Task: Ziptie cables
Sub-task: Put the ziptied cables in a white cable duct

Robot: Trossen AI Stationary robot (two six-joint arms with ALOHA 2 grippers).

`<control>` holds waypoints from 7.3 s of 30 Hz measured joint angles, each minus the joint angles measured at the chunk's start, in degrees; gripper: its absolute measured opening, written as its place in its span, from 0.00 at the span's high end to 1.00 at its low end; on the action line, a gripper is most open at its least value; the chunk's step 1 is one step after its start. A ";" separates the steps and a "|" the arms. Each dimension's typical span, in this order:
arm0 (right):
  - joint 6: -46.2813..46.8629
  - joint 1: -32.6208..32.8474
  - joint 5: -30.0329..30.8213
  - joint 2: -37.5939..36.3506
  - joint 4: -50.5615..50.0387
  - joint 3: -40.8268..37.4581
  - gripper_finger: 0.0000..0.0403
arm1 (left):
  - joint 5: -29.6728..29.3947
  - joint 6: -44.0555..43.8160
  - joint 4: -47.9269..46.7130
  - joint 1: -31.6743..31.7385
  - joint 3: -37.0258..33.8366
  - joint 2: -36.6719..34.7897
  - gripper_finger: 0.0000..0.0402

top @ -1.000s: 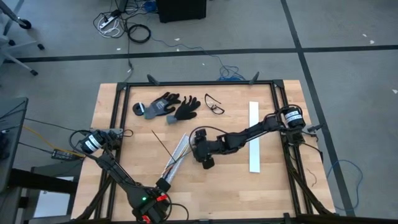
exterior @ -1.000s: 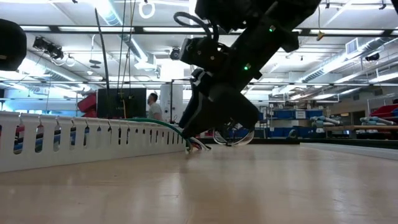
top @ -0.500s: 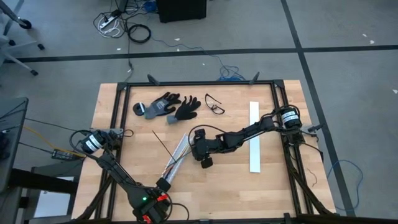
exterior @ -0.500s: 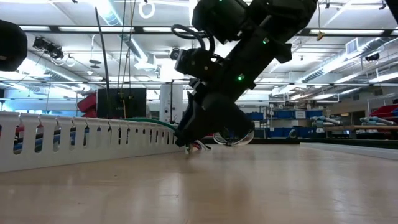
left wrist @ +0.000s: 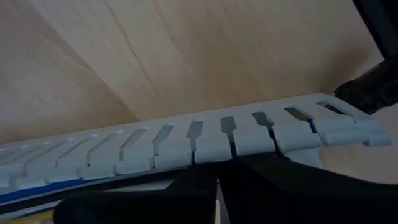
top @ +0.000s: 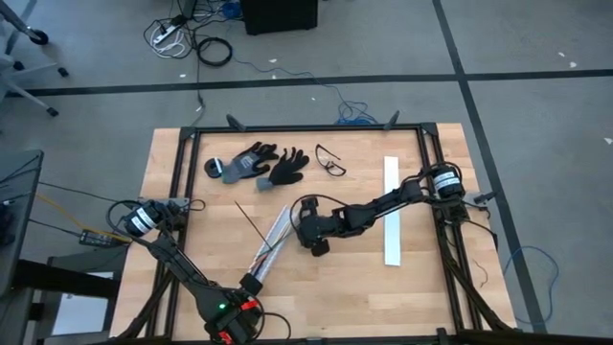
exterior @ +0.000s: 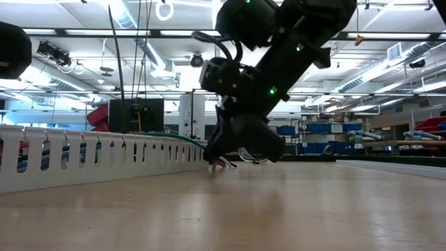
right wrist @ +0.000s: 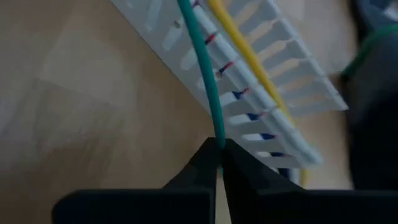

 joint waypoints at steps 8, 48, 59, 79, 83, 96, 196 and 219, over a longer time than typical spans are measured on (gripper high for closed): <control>-6.33 2.88 11.73 -0.75 -7.61 5.60 0.99 | -0.23 -0.03 0.39 0.00 0.00 0.00 1.00; -16.72 -3.15 1.88 4.25 -2.93 12.25 1.00 | -2.83 -0.15 4.34 -3.39 0.07 -0.04 1.00; -20.46 -3.51 1.98 4.32 1.60 13.59 1.00 | -2.60 -0.07 3.03 -3.49 0.11 -0.04 1.00; -19.44 -3.17 -4.86 8.70 -2.66 14.05 1.00 | -3.69 9.87 -3.08 -5.66 0.11 -0.02 1.00; -18.54 -1.63 -3.98 8.43 -4.06 14.10 0.95 | -10.81 4.21 -3.06 -5.44 0.11 0.00 0.99; -18.69 3.01 16.97 8.24 -8.15 19.65 0.52 | -15.28 -27.77 -3.28 -4.29 0.11 0.00 0.73; 58.47 43.58 19.62 -43.39 17.85 -47.56 0.58 | -2.12 -13.40 32.60 49.43 -14.07 -8.62 0.99; 60.50 49.83 30.28 -43.98 -5.85 -32.90 0.60 | -8.34 10.62 3.39 39.74 25.55 14.08 0.78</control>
